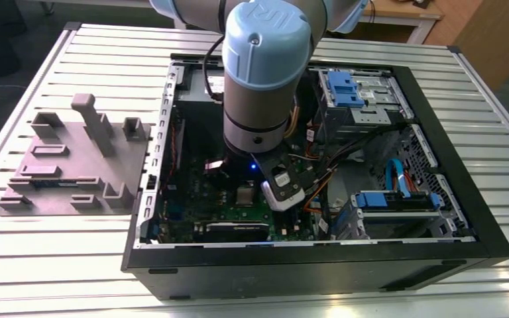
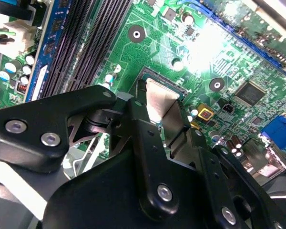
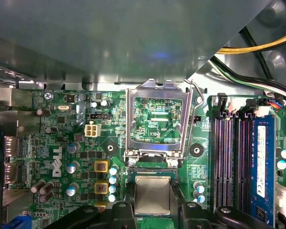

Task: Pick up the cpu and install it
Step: 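Place the cpu into insertion slot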

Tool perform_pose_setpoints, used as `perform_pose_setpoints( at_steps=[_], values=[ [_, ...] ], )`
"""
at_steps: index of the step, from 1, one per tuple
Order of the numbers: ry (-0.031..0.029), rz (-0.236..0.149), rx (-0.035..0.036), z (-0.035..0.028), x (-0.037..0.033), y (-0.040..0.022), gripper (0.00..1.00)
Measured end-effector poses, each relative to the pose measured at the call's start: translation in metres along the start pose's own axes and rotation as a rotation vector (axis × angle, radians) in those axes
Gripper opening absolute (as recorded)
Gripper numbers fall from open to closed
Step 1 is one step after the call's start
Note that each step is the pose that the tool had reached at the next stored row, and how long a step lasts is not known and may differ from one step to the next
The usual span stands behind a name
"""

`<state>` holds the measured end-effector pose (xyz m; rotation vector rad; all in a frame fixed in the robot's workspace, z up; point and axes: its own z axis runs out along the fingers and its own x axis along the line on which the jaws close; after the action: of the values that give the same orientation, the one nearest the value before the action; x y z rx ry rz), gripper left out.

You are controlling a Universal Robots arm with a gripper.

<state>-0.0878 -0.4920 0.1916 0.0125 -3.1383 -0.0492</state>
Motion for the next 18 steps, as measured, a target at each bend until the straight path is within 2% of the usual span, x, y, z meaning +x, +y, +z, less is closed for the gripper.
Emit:
perform_pose_setpoints(
  at_steps=[3,4,6,11,12,13,14,15,16,18],
  values=[
    [-0.0002,0.000,-0.0004,0.0002,-0.0001,-0.0003,0.40],
    [-0.0001,0.000,-0.0002,0.0001,-0.0001,-0.0003,0.46],
    [0.0001,0.000,0.0002,-0.0006,0.0000,-0.0004,0.46],
    [0.0018,0.000,0.0000,-0.0068,0.0000,-0.0002,0.46],
    [0.0025,0.000,0.0000,-0.0078,0.0000,-0.0001,0.44],
    [0.0030,0.000,0.0000,-0.0088,-0.0001,-0.0001,0.38],
    [0.0036,0.000,0.0000,-0.0098,0.0000,0.0000,0.38],
    [0.0039,0.000,-0.0001,-0.0105,-0.0001,0.0000,0.32],
    [0.0042,0.000,-0.0003,-0.0105,-0.0001,0.0000,0.32],
    [0.0043,0.000,-0.0003,-0.0105,-0.0001,0.0000,0.20]
  ],
)
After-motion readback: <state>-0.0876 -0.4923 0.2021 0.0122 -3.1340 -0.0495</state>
